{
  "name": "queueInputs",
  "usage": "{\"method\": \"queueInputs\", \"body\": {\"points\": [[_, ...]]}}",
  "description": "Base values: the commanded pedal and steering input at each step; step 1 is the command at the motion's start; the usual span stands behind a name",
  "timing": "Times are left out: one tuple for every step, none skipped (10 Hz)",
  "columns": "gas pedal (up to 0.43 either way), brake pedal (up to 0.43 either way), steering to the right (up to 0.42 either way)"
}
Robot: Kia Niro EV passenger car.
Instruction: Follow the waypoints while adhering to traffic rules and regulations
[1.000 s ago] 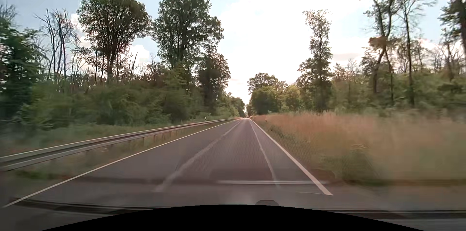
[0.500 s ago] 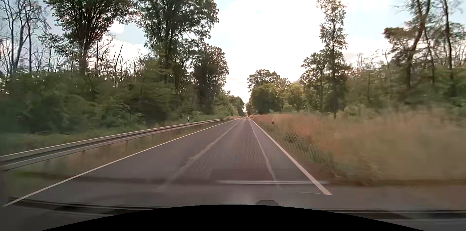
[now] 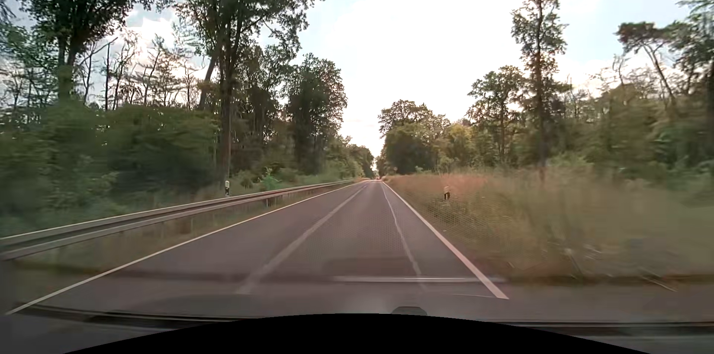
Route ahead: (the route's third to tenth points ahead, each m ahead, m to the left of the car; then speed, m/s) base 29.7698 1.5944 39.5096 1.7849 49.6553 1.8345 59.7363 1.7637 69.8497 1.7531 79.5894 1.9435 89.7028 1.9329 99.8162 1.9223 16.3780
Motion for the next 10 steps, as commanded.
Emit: {"method": "queueInputs", "body": {"points": [[0.087,0.0,-0.009],[0.087,0.0,-0.009],[0.087,0.0,-0.01],[0.087,0.0,-0.01],[0.087,0.0,-0.008],[0.087,0.0,-0.006],[0.087,0.0,-0.005],[0.087,0.0,-0.005],[0.087,0.0,-0.005],[0.087,0.0,-0.005]]}}
